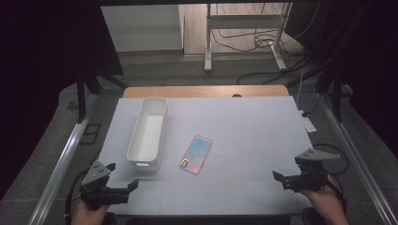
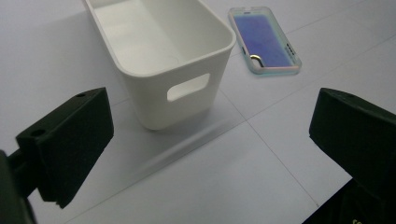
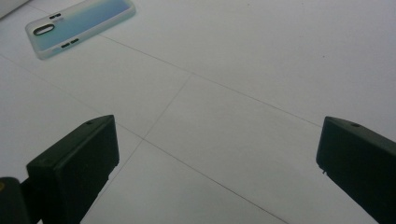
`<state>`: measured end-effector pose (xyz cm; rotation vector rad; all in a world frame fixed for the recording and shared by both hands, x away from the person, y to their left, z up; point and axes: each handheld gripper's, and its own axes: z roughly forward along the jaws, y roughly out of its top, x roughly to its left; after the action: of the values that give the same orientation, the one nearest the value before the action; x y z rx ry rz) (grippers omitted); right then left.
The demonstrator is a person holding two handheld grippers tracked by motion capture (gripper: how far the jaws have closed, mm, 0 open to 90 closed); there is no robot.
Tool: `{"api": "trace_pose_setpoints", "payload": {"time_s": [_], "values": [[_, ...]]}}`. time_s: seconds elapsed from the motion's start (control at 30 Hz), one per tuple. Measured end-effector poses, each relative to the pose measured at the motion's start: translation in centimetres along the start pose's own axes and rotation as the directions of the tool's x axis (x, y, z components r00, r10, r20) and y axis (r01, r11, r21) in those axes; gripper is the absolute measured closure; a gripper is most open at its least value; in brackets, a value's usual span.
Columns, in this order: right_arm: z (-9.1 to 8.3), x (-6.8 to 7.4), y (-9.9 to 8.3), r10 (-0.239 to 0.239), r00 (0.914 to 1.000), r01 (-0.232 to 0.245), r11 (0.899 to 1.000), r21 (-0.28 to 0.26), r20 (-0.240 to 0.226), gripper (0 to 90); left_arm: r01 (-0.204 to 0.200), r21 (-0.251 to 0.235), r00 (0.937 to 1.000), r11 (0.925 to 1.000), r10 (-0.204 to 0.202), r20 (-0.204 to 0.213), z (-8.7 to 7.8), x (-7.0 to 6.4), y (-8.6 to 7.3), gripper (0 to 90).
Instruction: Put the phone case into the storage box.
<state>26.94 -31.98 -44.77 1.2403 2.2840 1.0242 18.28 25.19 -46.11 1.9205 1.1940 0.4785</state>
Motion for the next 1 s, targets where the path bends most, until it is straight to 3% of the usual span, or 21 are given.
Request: {"api": "trace_pose_setpoints", "payload": {"time_s": [0.53,1.0], "values": [[0.3,0.3,0.3,-0.027,0.9995,0.028,0.999,0.028,-0.015,0.0,0.003,-0.002,0.9999,1.0000,-0.002,0.013,0.0,0.0,-0.1,0.7],[1.3,0.9,1.1,-0.060,0.9958,0.061,0.998,0.022,-0.070,0.0,-0.005,0.003,1.0000,1.0000,0.005,0.009,0.0,0.0,-0.1,0.8]]}}
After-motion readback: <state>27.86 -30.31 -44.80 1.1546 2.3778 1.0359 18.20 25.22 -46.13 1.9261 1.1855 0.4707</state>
